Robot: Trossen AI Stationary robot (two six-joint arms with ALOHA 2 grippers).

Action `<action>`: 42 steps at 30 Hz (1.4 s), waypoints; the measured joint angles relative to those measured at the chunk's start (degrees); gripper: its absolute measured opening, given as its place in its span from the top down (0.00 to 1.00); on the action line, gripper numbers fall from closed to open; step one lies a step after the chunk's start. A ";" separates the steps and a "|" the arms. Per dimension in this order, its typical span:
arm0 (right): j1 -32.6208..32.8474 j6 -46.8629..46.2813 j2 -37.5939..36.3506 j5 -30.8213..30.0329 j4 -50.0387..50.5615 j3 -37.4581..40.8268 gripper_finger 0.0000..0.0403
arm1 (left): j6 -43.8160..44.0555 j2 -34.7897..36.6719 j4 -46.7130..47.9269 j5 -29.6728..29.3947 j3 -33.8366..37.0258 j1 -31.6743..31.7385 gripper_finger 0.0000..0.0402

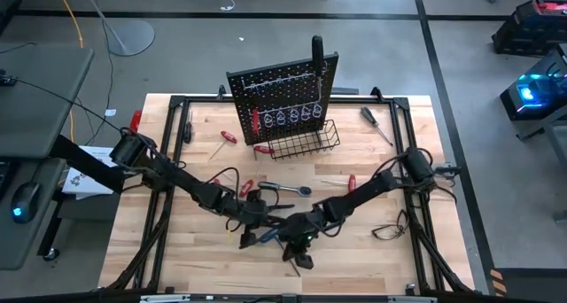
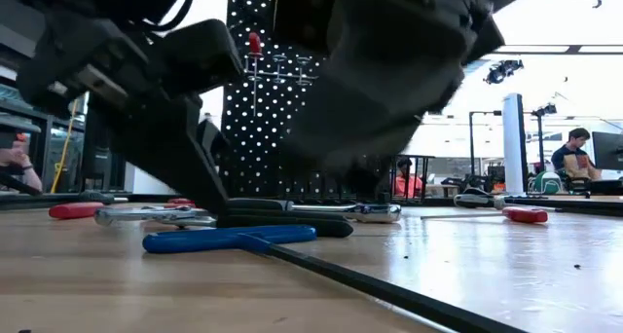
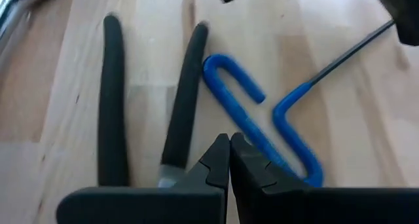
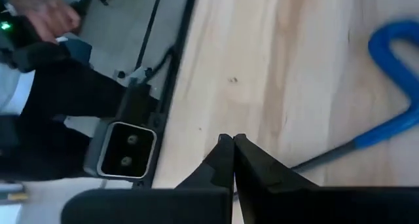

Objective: Hang tools onto peg board
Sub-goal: Hang the blue pick tool on the peg board

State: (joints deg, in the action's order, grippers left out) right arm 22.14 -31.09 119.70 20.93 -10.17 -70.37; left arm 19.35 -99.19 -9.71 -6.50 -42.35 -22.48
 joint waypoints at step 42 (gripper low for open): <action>1.81 8.49 -5.70 -6.32 26.72 0.07 1.00 | 19.36 1.26 -6.74 2.35 -0.10 -8.00 1.00</action>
State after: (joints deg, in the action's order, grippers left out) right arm 23.94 -22.59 114.00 14.61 16.55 -70.30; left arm 38.72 -97.93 -16.45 -4.15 -42.45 -30.48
